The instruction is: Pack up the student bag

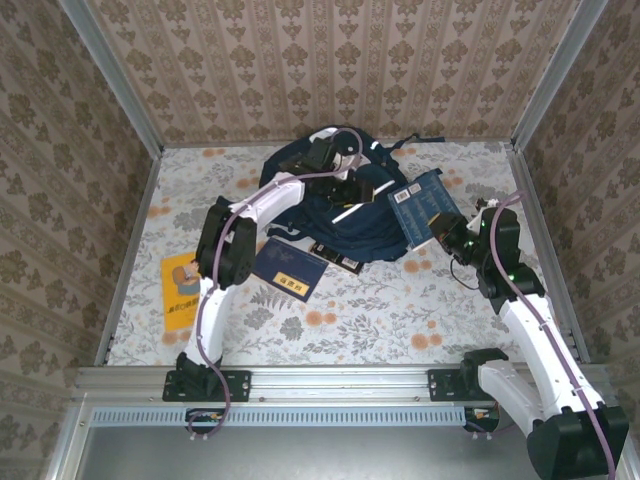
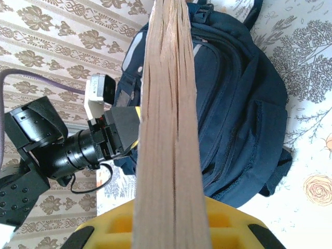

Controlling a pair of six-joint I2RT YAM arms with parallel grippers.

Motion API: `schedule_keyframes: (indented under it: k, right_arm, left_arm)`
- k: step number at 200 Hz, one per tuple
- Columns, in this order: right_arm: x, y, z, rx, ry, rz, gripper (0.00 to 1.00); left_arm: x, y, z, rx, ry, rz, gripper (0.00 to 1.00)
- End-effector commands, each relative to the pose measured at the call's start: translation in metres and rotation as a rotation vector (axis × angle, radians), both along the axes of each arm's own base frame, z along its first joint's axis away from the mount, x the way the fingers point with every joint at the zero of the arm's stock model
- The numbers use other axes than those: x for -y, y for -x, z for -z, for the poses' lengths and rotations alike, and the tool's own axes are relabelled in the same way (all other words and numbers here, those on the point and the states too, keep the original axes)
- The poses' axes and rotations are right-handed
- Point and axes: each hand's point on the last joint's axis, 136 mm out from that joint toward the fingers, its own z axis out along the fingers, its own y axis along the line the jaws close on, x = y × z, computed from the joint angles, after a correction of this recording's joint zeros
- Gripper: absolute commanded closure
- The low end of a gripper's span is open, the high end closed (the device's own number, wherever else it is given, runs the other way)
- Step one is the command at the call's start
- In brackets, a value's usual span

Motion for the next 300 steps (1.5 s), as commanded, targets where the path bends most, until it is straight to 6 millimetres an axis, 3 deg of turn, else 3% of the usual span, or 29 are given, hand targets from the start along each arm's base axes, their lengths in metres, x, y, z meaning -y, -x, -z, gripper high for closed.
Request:
schedule_keyframes:
  k: [1,30,67,93,136,174,198,253,275,300]
  right_arm:
    - [-0.003,0.0,-0.009,0.049,-0.003,-0.03,1.0]
    - [-0.003,0.001,-0.009,0.049,-0.009,-0.029,1.0]
    - [-0.001,0.004,-0.012,0.055,-0.01,-0.024,1.0]
    - [0.0,0.007,-0.013,0.062,-0.01,-0.025,1.0]
    - [0.005,0.009,-0.009,0.055,-0.02,-0.013,1.0]
    - [0.008,0.012,-0.013,0.062,-0.021,-0.009,1.0]
    - [0.011,0.013,-0.016,0.065,-0.015,-0.007,1.0]
    - [0.013,0.017,-0.017,0.055,0.006,-0.005,1.0]
    - [0.016,0.017,-0.019,0.065,0.005,0.016,1.0]
    - [0.027,0.021,-0.025,0.095,0.034,0.078,1.0]
  left_arm:
    - [0.024,0.013,-0.017,0.001,0.088,0.089,0.48]
    - [0.034,0.018,-0.012,-0.032,0.105,0.104,0.51]
    - [0.022,0.003,0.011,-0.074,0.071,0.051,0.52]
    - [0.018,-0.005,0.013,-0.043,0.037,0.041,0.53]
    - [0.028,0.0,0.018,0.017,-0.04,0.097,0.74]
    - [0.017,-0.011,0.022,0.09,-0.147,0.066,0.99]
    - [0.018,-0.014,-0.01,0.132,-0.124,0.062,1.0]
    - [0.005,-0.041,-0.144,0.196,0.154,-0.03,1.0]
    - [-0.004,-0.049,-0.17,0.197,0.217,-0.052,1.0]
    - [-0.019,-0.059,-0.182,0.192,0.245,-0.088,1.0]
